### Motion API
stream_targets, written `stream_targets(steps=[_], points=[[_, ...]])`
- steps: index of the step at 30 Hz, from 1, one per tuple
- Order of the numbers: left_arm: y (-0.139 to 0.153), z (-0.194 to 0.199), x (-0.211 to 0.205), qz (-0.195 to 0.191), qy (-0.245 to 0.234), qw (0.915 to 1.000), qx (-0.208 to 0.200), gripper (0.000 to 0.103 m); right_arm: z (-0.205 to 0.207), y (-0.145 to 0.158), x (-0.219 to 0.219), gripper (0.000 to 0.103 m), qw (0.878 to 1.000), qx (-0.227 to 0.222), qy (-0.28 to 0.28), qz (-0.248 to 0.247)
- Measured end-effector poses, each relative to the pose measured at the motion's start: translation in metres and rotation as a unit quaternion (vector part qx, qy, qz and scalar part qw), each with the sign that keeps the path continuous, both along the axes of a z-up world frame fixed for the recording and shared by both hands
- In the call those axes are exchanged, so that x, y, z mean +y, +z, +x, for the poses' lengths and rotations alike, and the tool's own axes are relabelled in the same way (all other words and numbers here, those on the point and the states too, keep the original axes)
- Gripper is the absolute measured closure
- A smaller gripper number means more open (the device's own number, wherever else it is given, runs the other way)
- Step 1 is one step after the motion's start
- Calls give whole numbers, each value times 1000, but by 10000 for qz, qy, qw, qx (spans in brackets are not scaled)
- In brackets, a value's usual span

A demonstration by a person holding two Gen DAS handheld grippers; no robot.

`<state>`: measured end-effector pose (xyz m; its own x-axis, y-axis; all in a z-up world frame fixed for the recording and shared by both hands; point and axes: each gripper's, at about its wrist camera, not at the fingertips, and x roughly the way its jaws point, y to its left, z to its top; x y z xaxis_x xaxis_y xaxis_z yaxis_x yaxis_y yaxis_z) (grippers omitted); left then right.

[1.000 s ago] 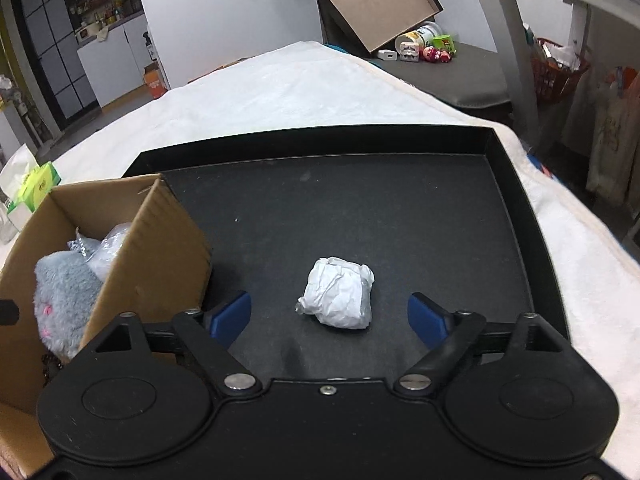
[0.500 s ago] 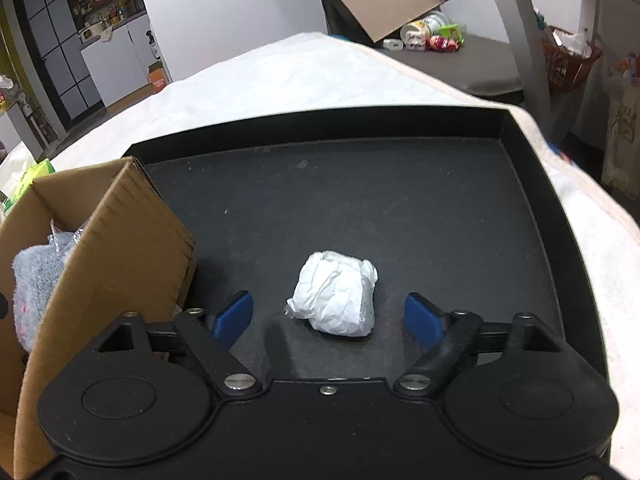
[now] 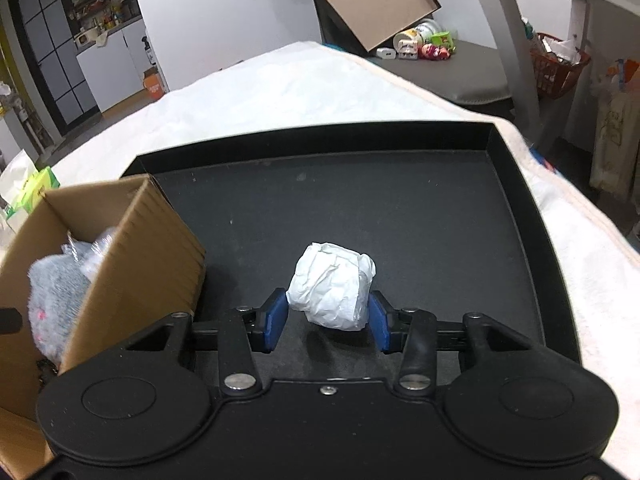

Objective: Organize soft objects
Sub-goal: 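Lift the white tissue with the right gripper and carry it over the box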

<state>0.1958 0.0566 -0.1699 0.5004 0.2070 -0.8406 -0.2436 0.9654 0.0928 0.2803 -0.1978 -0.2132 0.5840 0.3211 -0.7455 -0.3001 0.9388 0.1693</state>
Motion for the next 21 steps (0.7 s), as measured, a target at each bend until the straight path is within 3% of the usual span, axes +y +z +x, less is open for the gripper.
stream_targets(steps=[21], points=[[19,-9,28,-730,-26,9968,-322,47,-18,57,6,60,9998,-213,22,8]])
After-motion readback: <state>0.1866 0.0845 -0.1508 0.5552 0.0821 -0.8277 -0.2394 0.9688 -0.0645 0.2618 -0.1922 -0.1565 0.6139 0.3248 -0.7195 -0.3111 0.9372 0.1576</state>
